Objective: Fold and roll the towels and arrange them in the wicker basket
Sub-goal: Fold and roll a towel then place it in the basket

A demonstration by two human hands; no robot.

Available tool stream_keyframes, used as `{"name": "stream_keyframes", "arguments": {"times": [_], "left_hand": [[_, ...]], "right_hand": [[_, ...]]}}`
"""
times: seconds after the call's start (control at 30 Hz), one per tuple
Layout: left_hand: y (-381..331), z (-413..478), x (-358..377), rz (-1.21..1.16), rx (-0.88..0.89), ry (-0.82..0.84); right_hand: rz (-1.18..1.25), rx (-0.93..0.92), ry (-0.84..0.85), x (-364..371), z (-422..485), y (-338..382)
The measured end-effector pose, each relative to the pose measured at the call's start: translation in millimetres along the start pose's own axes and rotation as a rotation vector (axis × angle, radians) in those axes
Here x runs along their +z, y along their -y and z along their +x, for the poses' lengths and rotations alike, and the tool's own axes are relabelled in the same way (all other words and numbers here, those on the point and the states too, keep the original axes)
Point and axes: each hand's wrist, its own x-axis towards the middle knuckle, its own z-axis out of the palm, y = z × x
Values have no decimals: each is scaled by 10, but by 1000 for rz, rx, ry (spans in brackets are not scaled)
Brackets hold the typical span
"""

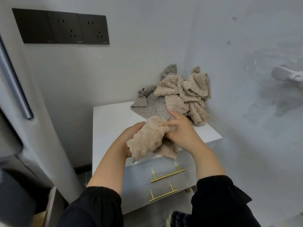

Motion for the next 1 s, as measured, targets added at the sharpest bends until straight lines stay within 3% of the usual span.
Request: {"name": "stream_keyframes", "arguments": {"times": [0.1, 0.23, 0.33, 0.5, 0.57, 0.7, 0.77, 0.9, 1.0], "left_hand": [[52, -10, 15, -226, 23, 99], [15, -26, -47, -424, 153, 235], [33, -29, -60, -252, 301, 415], [151, 7, 7, 253, 348, 567], [174, -20, 82, 301, 339, 517], [218, 33, 148, 380, 336, 262], [236, 58, 160, 351, 315, 196], [208, 63, 176, 70, 230, 44], [192, 74, 140, -89, 137, 31]], "right_hand": [[367, 145, -78, -45, -10, 68], [676, 331, -160, -112, 34, 73], [802, 538, -97, -129, 13, 49], [589, 663, -78, -143, 20, -102], [480, 686, -24, -150, 15, -116], [42, 614, 123, -139, 39, -126], [108, 565, 87, -121, 15, -96], [252, 408, -200, -111, 8, -111], [398, 264, -93, -172, -2, -95]]}}
